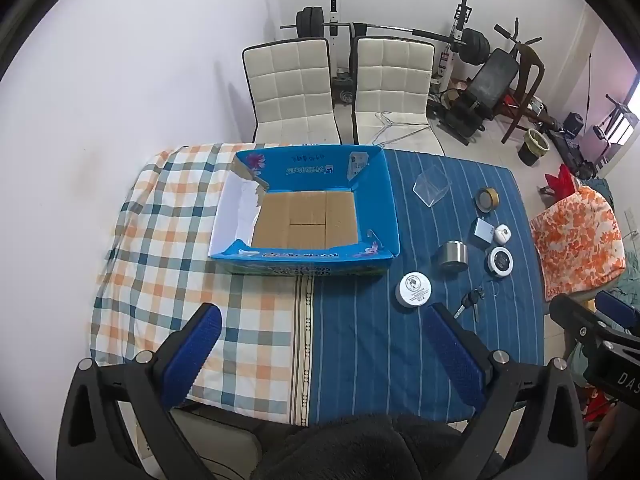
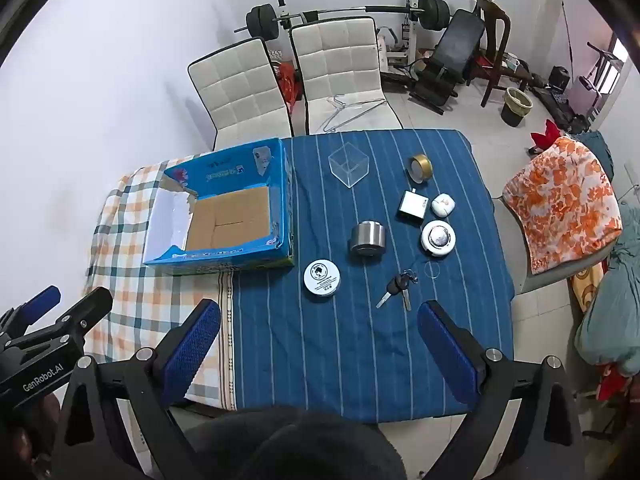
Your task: Organize rigid objects
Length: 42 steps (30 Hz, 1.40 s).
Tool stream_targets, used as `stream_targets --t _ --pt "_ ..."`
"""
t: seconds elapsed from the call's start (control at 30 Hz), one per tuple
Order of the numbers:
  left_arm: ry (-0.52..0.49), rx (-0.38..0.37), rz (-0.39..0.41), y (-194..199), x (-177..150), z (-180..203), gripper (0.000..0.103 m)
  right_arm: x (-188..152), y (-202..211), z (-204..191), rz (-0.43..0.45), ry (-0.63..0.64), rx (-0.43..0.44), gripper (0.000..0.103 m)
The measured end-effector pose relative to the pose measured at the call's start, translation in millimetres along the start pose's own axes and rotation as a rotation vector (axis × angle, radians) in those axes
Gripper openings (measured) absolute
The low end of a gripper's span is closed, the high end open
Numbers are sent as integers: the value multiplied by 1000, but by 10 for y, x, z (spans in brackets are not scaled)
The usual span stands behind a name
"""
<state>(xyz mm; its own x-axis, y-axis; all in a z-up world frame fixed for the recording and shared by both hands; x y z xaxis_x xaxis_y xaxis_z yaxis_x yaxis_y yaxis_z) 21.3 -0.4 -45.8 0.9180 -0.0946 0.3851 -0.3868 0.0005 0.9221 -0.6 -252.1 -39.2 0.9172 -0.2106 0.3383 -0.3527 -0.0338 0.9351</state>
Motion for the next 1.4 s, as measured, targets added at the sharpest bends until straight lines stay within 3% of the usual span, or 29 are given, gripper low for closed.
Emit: stream_targets --t 0.23,0.6,0.67,1.4 --pt "0 9 16 12 35 -21 103 -1 1 52 0 1 3 101" --pt "-3 22 88 204 112 -53 103 34 111 -216 47 20 -1 101" --pt "-5 23 97 220 115 -53 103 47 202 -40 56 12 10 101" --pt "-10 23 107 236 116 -22 103 60 281 -36 77 7 14 101"
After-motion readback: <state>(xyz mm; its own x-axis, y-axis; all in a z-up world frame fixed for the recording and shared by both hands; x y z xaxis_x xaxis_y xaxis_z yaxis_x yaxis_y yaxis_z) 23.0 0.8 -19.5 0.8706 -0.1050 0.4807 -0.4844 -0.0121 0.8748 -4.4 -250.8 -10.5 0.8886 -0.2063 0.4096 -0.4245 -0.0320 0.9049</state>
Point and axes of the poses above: each gripper's, at about its wrist camera, not at the fingertips, and y roughly against the way its jaws point, z to its right, x to its top, the point moved 5 cm from there along -y, roughly the way its jaws point, and after that the axes turned 2 degrees about -z, right-handed, at the moved point
